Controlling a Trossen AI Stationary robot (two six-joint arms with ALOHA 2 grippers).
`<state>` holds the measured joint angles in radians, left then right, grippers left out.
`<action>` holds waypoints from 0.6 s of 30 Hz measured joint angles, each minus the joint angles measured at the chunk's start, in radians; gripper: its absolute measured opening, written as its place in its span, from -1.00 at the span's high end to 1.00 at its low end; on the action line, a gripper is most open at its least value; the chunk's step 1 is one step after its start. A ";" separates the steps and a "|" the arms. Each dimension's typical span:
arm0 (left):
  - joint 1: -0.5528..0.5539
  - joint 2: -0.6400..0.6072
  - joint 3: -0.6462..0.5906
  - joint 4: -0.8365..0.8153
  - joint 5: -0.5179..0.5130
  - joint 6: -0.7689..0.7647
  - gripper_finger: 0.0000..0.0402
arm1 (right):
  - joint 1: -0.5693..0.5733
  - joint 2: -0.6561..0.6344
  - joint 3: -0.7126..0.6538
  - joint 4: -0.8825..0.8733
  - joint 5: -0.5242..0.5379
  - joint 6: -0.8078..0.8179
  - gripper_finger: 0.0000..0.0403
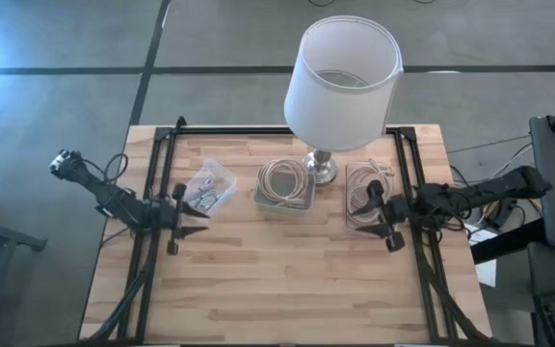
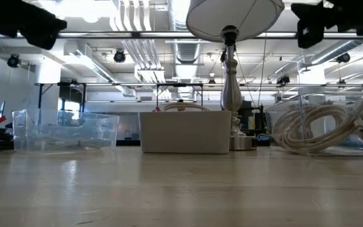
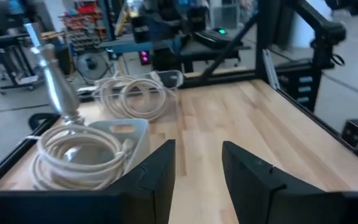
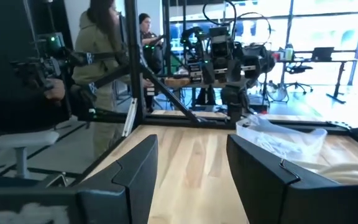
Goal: Pick & Place USB Port
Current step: Return to Home Position
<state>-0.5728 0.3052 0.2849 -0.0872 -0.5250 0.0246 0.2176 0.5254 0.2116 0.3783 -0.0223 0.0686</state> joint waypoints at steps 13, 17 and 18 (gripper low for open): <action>0.063 -0.303 -0.168 0.013 -0.007 -0.007 0.33 | -0.053 -0.170 -0.162 0.012 -0.039 0.081 0.06; 0.073 -0.303 -0.195 0.015 -0.095 -0.003 0.33 | -0.053 -0.204 -0.203 0.038 -0.014 0.098 0.06; 0.076 -0.303 -0.200 0.011 -0.112 -0.003 0.33 | -0.053 -0.209 -0.203 0.030 -0.005 0.103 0.06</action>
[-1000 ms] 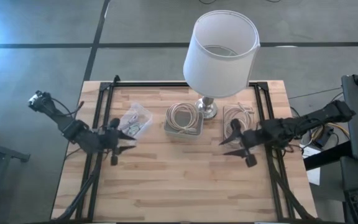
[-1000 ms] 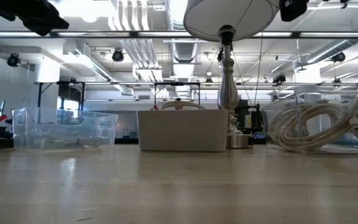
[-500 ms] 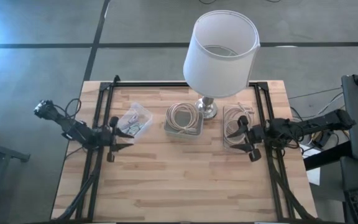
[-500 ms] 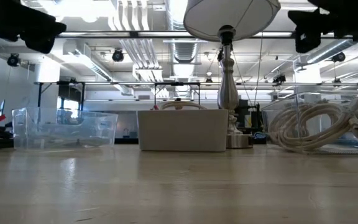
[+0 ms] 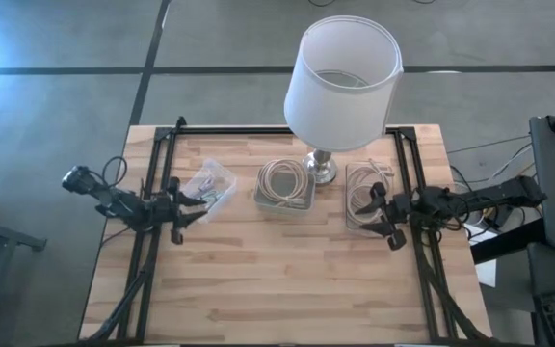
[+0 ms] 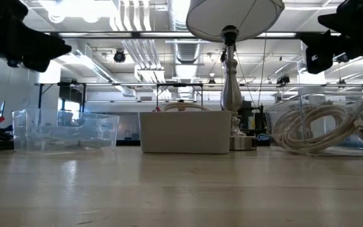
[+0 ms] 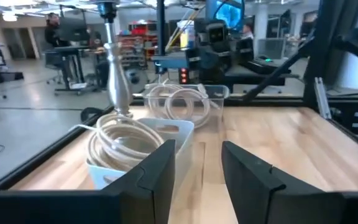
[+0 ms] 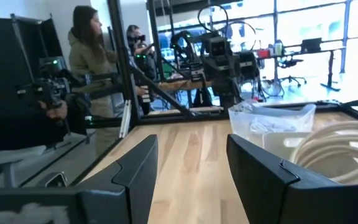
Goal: Pick & Place USB Port
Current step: Return to Home Position
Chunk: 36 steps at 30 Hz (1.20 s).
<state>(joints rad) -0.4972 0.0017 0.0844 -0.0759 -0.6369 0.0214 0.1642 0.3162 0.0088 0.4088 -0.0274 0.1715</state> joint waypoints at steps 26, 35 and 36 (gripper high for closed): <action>0.041 0.026 -0.038 0.019 -0.069 -0.107 0.33 | -0.001 0.003 0.000 -0.016 0.004 -0.071 0.06; 0.041 0.029 -0.039 0.017 -0.068 -0.105 0.33 | -0.001 0.004 0.000 -0.016 0.004 -0.070 0.06; 0.041 0.029 -0.039 0.017 -0.068 -0.105 0.33 | -0.001 0.004 0.000 -0.016 0.004 -0.070 0.06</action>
